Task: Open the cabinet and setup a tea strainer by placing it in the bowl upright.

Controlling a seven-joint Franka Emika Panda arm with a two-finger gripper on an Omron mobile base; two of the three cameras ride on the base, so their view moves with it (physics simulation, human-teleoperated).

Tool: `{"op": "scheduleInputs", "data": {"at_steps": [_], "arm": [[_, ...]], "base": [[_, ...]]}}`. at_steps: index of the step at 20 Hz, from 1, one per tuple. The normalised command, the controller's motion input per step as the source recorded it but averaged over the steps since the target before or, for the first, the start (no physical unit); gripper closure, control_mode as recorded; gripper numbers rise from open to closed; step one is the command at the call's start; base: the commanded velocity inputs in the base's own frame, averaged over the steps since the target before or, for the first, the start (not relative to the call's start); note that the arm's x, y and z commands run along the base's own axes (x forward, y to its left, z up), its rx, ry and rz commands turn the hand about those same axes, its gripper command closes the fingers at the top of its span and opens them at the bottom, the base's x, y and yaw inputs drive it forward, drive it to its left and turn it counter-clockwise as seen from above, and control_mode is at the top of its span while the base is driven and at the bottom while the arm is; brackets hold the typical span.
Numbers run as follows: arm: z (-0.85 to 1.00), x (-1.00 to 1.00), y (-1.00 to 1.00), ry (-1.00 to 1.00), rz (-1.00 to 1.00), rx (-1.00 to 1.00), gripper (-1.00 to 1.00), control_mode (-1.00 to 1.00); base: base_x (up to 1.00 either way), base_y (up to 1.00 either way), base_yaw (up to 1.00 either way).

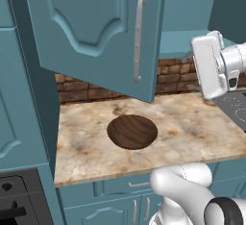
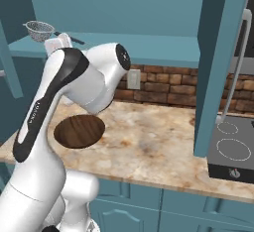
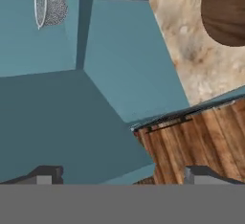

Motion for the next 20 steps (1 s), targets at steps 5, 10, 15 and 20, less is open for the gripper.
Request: {"op": "scheduleInputs", "data": {"at_steps": [5, 10, 15, 20], "arm": [[0.00, 0.65, 0.38, 0.00, 0.22, 0.14, -1.00, -1.00], [0.06, 0.52, 0.39, 0.00, 0.24, 0.12, -1.00, -1.00], [0.12, 0.21, 0.65, 0.00, 0.23, 0.10, -1.00, -1.00], [0.04, 0.00, 0.82, -0.02, 0.20, 0.05, -1.00, -1.00]], "base": [[0.00, 0.00, 0.00], [0.00, 0.00, 0.00], [0.00, 0.00, 0.00], [0.00, 0.00, 0.00]]}}
